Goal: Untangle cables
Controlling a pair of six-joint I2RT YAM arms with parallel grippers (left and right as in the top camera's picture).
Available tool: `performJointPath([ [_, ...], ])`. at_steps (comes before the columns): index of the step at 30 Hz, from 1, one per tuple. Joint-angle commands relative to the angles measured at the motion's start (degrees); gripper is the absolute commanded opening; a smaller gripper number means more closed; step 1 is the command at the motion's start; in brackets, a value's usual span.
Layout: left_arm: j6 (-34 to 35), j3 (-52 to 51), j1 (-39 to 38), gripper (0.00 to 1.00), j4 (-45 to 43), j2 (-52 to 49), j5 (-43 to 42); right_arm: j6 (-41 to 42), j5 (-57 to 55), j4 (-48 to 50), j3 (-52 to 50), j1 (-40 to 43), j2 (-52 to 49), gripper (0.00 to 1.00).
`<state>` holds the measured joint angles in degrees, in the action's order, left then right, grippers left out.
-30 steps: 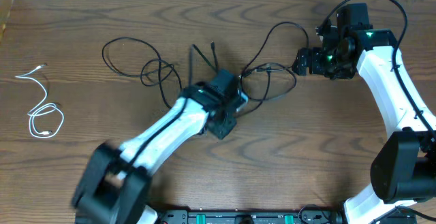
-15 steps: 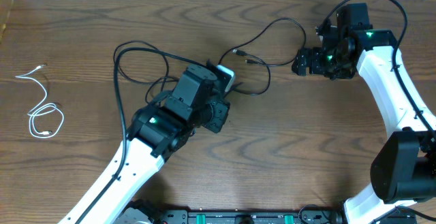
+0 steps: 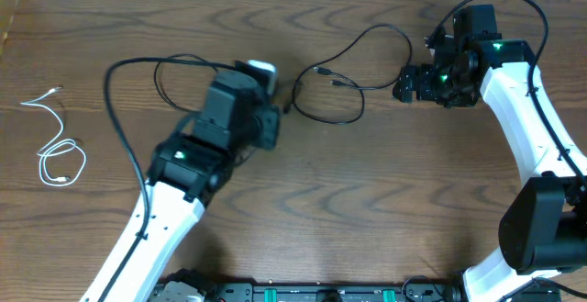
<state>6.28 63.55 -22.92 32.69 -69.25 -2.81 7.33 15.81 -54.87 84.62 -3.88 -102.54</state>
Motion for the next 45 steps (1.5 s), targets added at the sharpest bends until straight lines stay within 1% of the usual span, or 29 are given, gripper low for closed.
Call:
performJointPath([
  [1, 3.3, 0.8, 5.3, 0.08, -3.2, 0.8, 1.0, -0.5, 0.5, 0.2, -0.3, -0.1, 0.2, 0.97],
  [4, 3.7, 0.8, 9.7, 0.08, -6.6, 0.5, 1.4, -0.5, 0.5, 0.2, -0.3, -0.1, 0.2, 0.97],
  [6, 4.2, 0.8, 12.3, 0.08, -7.8, -0.2, 3.1, -0.5, 0.5, 0.2, -0.3, -0.1, 0.2, 0.97],
  [11, 4.2, 0.6, 17.7, 0.08, -7.3, -4.1, 9.0, -0.5, 0.5, 0.0, -0.3, -0.1, 0.2, 0.96],
  [14, 4.7, 0.4, 20.7, 0.08, -7.3, -8.3, 11.3, -0.5, 0.5, 0.1, -0.3, -0.1, 0.2, 0.97],
  [19, 6.8, 0.4, 25.0, 0.08, -7.5, -17.9, 11.5, -0.5, 0.8, 0.0, -0.3, -0.1, 0.2, 0.96],
  [24, 12.5, 0.4, 29.9, 0.08, -7.5, -27.8, 11.5, -0.5, 0.8, -0.1, -0.3, -0.1, 0.2, 0.96],
  [26, 14.5, 0.4, 31.3, 0.08, -6.6, -30.1, 11.5, -0.5, 0.8, -0.2, -0.3, -0.1, 0.2, 0.97],
  [29, 14.8, 0.4, 33.0, 0.08, -5.8, -31.5, 11.5, -0.5, 0.8, -0.2, -0.3, -0.1, 0.2, 0.97],
  [30, 14.8, 0.4, 33.3, 0.11, -5.8, -31.5, 11.5, -0.5, 0.8, -0.2, -0.3, -0.1, 0.2, 0.97],
  [33, 14.8, 0.5, 34.0, 0.43, -6.7, -31.2, 11.5, -0.5, 0.8, 0.0, -0.3, -0.1, 0.2, 0.97],
  [35, 14.0, 0.5, 34.0, 0.54, -7.2, -31.1, 11.4, -0.5, 0.8, 0.0, -0.3, -0.1, 0.2, 0.97],
  [36, 13.9, 0.5, 34.0, 0.57, -7.4, -31.0, 11.4, -0.5, 0.8, 0.0, -0.3, -0.1, 0.2, 0.97],
  [40, 13.7, 0.8, 34.0, 0.65, -7.6, -30.9, 11.0, -0.5, 0.9, 0.0, -0.3, -0.1, 0.2, 0.97],
  [45, 11.0, 1.4, 34.0, 0.65, -7.5, -29.2, 11.0, -0.5, 0.8, -0.1, -0.3, -0.1, 0.2, 0.97],
])
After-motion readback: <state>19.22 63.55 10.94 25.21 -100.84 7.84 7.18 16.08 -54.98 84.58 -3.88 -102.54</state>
